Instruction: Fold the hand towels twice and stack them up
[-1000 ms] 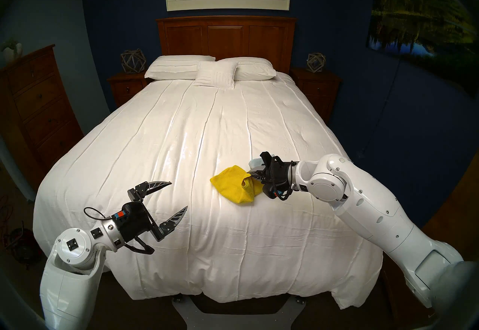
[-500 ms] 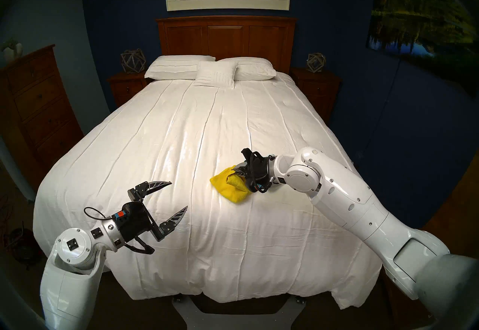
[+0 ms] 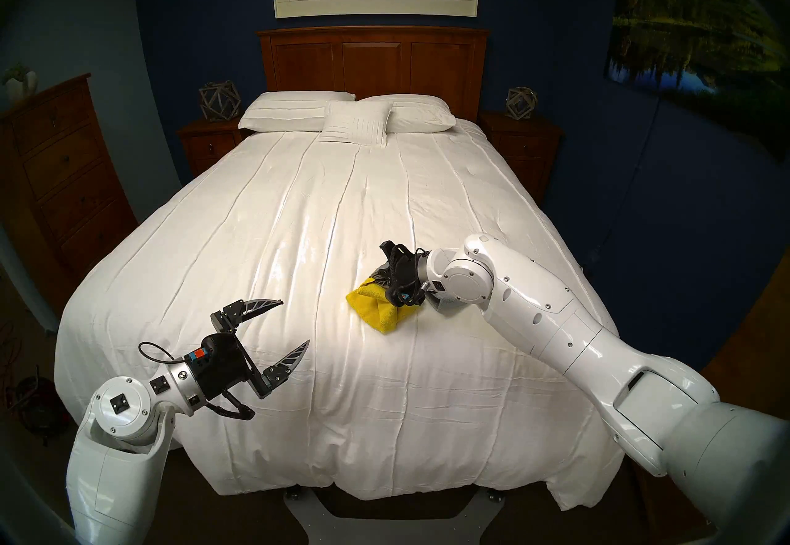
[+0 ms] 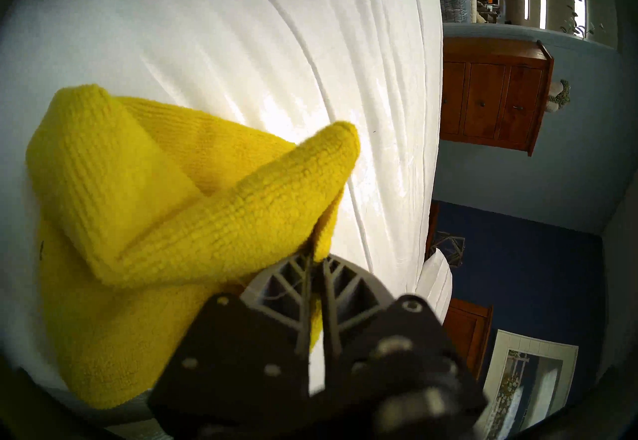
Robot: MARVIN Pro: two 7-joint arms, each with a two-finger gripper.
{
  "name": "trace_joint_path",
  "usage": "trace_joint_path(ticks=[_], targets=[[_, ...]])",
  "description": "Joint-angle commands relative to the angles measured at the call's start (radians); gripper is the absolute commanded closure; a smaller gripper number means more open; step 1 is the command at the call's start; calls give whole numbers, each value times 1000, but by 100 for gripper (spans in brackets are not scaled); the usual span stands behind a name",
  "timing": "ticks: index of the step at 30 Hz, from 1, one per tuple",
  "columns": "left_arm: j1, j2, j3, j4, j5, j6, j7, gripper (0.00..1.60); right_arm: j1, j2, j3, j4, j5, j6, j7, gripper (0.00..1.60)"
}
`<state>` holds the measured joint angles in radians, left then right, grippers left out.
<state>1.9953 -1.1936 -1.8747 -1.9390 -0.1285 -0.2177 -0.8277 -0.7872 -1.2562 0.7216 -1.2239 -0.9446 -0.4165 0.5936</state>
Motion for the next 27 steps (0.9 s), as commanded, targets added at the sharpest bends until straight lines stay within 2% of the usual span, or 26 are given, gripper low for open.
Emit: trace_joint_path(ticks=[1,2,3,5,9,10,13,16,20,27], targets=[[1,2,-6,-17,-3,-2,-1,0,108,-108,-2,112,19,-68,-21,93],[1,2,-6,-17,-3,-2,-1,0,110,-109,-5,123,21,-82,-25,81],[2,1,-6,-18,-3,-1,-2,0,114,-109,-8,139,23,-100,-31,78],[3,1,-7,-19,-3,-1,-2,0,116,-105,-9,154,30,-129,-35,85],[3,0,-8,-20,-2,0,-2,0,104,-77,-6,142,46,-180,-41,81],[3,0,-8,-20,-2,0,-2,0,98,-67,-4,129,51,-186,-38,46],[3,0,-8,-21,-2,0,-3,0,72,-22,9,66,71,-203,-21,0],[3,-1,-8,-20,-2,0,-3,0,59,13,18,26,85,-221,-10,0],[3,-1,-9,-21,-2,1,-4,0,31,60,30,-34,80,-195,0,0],[3,-2,-9,-21,-1,1,-5,0,12,101,63,-76,85,-184,2,0]])
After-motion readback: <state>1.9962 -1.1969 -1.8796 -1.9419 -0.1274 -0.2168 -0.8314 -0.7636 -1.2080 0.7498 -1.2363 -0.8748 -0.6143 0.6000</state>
